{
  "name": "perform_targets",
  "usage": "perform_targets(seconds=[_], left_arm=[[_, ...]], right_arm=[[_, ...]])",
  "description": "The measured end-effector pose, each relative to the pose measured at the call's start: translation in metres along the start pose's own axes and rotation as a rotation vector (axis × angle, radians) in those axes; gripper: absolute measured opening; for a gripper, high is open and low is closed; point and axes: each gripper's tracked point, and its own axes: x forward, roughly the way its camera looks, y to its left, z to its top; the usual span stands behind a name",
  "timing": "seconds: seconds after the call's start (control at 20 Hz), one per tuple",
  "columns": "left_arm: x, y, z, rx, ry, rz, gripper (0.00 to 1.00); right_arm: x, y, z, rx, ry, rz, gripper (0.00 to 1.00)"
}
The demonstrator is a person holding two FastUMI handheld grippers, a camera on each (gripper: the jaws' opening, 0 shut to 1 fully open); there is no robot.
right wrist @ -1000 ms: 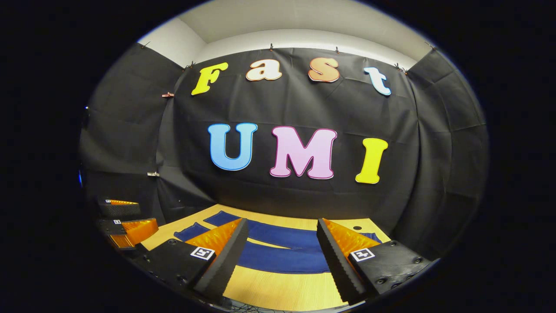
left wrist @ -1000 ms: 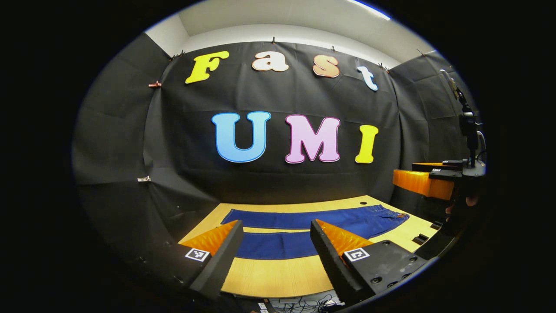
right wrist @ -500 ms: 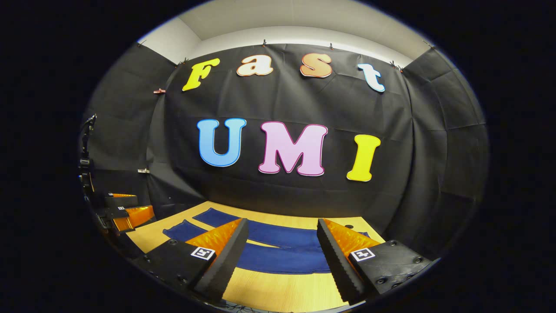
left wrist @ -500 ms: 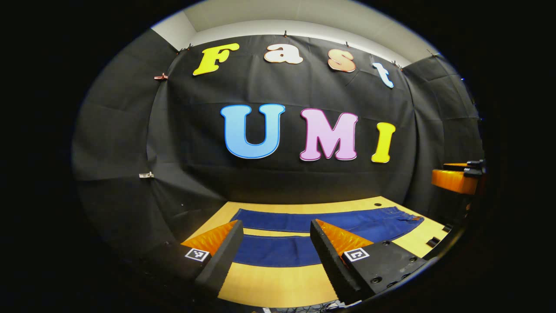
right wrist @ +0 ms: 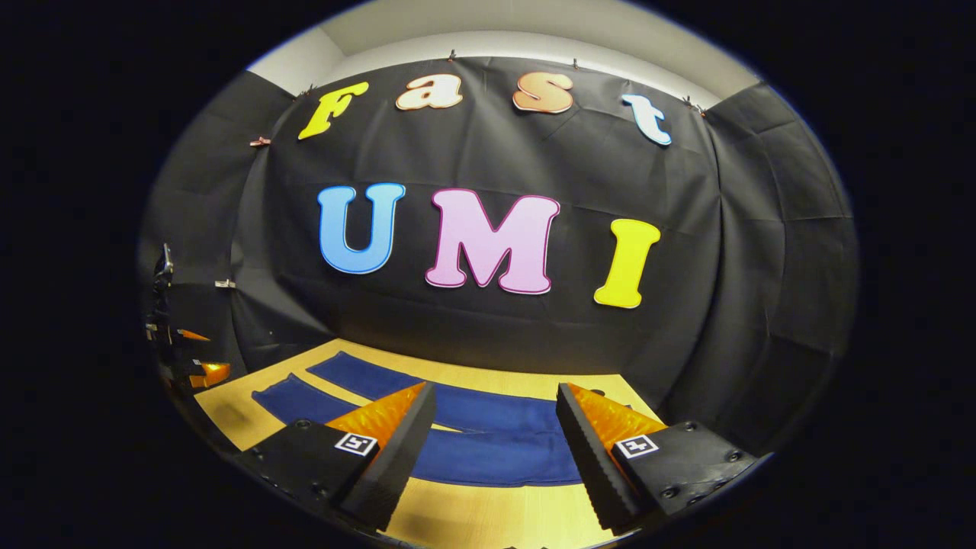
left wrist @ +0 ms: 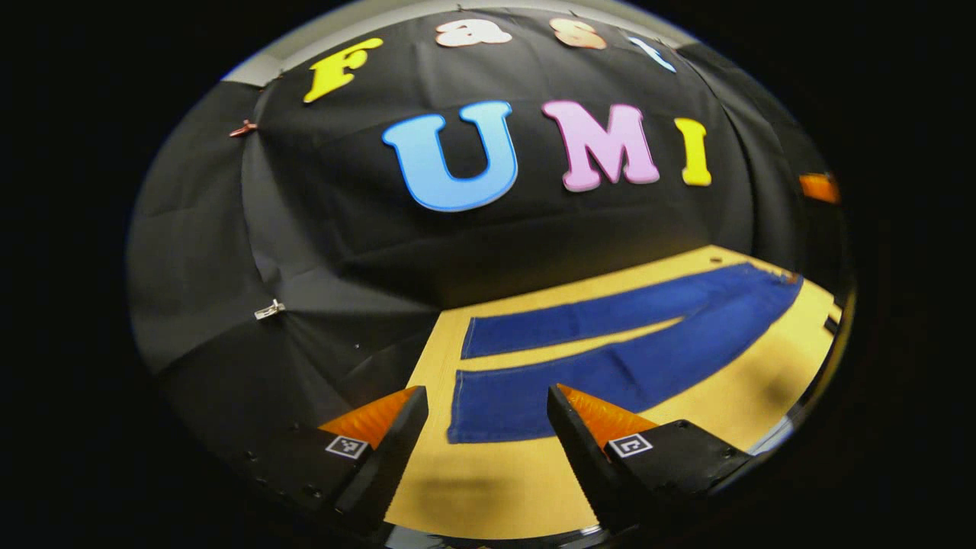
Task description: Grasp the waist and the cuffs of the jeans and fold them to make the two legs overlap; first hold the waist and fold one-third of the jeans toward the cuffs, then hold the cuffs and fold the remaining one-third in the same direction to finish folding.
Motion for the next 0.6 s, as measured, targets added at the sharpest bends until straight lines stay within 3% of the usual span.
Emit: perform_targets(seconds=[0.15,0.4,0.6], left_arm=[[0.026,0.021,-0.042,0.297,0.092,-0.060,0.98],[0.078,0.021,-0.103,0.680,0.229,-0.249,0.99],[0.114,0.021,-0.141,0.846,0.333,-0.334,0.98]], right_arm=[[0.018,-0.011,-0.006,-0.010,0.006,-0.013,0.97],[0.042,-0.026,-0.033,-0.036,0.048,-0.021,0.97],[0.060,-0.050,-0.056,-0.062,0.081,-0.045,0.97]])
